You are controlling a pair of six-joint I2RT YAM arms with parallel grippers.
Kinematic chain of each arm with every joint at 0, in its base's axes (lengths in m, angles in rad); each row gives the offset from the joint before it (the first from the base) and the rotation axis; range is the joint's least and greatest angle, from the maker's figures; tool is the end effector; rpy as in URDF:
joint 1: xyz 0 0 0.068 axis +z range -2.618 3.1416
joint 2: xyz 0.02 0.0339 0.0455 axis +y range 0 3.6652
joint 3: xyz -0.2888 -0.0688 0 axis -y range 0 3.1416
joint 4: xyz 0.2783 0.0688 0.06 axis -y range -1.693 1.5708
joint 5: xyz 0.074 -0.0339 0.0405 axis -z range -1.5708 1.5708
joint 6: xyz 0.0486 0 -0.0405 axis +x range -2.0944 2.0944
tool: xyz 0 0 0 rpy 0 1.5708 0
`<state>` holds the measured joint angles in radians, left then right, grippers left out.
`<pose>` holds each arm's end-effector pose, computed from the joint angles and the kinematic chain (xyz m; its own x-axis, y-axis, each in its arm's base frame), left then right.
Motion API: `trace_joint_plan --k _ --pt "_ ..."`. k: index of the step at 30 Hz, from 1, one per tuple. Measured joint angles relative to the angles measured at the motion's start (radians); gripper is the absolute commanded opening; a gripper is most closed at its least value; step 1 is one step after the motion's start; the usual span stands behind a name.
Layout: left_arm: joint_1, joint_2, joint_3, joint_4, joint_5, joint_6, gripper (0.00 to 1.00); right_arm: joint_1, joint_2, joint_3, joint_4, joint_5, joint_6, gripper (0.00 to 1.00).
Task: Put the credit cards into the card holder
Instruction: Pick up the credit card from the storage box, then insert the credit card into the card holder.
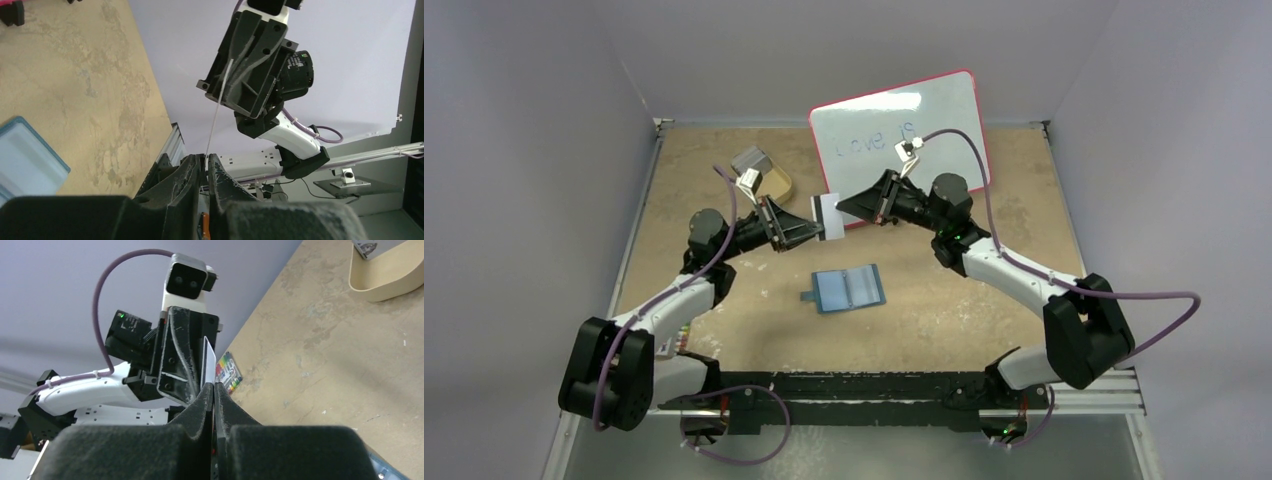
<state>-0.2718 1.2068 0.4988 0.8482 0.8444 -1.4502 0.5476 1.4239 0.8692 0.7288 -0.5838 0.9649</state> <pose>0.2531 -0.1083 0.2628 -0.8687 -0.4424 -0.2228 0.2409 0.0158 -0.9704 0.2923 0.2096 0.3235 -0.6538 0.4046 -0.6394 -0.6329 0.1706 0.7552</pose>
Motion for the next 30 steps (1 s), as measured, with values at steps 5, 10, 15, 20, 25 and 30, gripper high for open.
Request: trace_joint_plan --k 5,10,15,20,25,30 --pt "-0.004 -0.011 0.000 -0.111 -0.012 0.085 0.24 0.000 0.000 -0.012 0.020 -0.036 0.002 0.00" --pt "-0.005 -0.033 0.003 -0.246 -0.020 0.180 0.35 0.000 0.000 -0.039 0.021 -0.044 0.002 0.00" --pt "-0.006 -0.056 0.066 -0.533 -0.085 0.372 0.40 0.000 0.000 -0.062 -0.047 -0.028 -0.032 0.00" --pt "-0.006 -0.062 0.170 -0.879 -0.266 0.612 0.42 0.000 -0.004 -0.091 -0.150 0.014 -0.096 0.00" --pt "-0.006 -0.047 0.171 -1.024 -0.375 0.717 0.47 0.000 -0.004 -0.137 -0.222 0.059 -0.148 0.00" --pt "-0.032 -0.013 0.124 -1.051 -0.442 0.743 0.54 0.000 0.011 -0.158 -0.250 0.096 -0.180 0.00"
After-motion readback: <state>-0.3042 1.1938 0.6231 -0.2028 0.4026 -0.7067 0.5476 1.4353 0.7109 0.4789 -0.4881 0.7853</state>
